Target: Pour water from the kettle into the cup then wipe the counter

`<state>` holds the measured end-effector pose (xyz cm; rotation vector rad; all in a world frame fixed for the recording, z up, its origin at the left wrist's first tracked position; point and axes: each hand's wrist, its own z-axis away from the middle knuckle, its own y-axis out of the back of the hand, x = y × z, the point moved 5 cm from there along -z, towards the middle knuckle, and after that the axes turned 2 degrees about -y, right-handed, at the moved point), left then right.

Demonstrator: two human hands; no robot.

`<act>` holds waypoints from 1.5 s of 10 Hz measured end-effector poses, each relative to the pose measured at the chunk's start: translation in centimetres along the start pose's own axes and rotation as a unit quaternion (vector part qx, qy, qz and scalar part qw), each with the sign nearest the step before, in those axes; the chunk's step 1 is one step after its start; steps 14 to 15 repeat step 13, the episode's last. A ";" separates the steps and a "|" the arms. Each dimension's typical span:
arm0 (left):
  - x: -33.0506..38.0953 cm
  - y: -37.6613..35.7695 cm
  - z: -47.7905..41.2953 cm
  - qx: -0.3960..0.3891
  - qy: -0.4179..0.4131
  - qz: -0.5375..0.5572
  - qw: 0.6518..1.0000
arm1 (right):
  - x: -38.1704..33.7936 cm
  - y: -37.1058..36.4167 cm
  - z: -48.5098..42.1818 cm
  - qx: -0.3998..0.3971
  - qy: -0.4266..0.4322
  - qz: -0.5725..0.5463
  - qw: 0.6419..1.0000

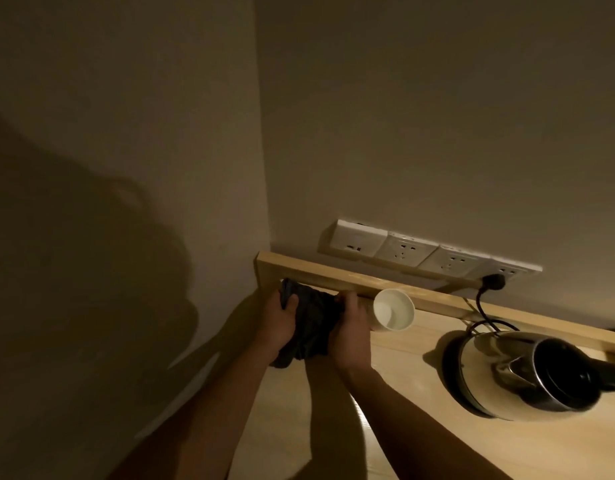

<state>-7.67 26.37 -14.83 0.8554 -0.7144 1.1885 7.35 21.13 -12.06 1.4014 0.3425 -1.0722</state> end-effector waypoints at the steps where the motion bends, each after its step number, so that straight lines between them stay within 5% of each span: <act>1: -0.6 -0.2 -0.9 0.008 -0.001 0.003 1.000 | 0.9 -1.0 -0.4 -0.033 -0.004 0.057 0.998; 3: -1.5 0.7 0.1 0.093 -0.133 -0.172 0.972 | 1.0 -1.6 0.9 -0.023 0.063 0.177 0.982; 4: -2.0 -0.6 0.9 0.062 -0.239 -0.360 0.900 | 1.2 -2.4 1.7 -0.040 0.094 0.243 0.965; 5: -3.2 -1.7 0.4 -0.005 -0.257 -0.506 0.824 | 2.8 -3.3 1.8 -0.085 0.092 0.287 0.950; 6: -4.9 -1.5 -0.4 -0.035 -0.237 -0.550 0.800 | 3.9 -3.2 2.1 -0.113 0.108 0.291 0.944; 8: -4.5 -1.3 0.0 -0.039 -0.232 -0.563 0.793 | 5.0 -2.0 3.2 -0.149 0.115 0.301 0.935; 11: -2.3 -0.2 7.6 0.017 -0.271 -0.541 0.796 | 4.2 2.8 9.4 -0.086 0.152 0.313 0.934; 13: 1.8 -0.5 15.5 0.074 -0.346 -0.511 0.784 | 2.1 9.5 13.4 0.043 0.188 0.343 0.919; 15: 1.8 -0.5 15.5 0.074 -0.346 -0.511 0.784 | 2.1 9.5 13.4 0.043 0.188 0.343 0.919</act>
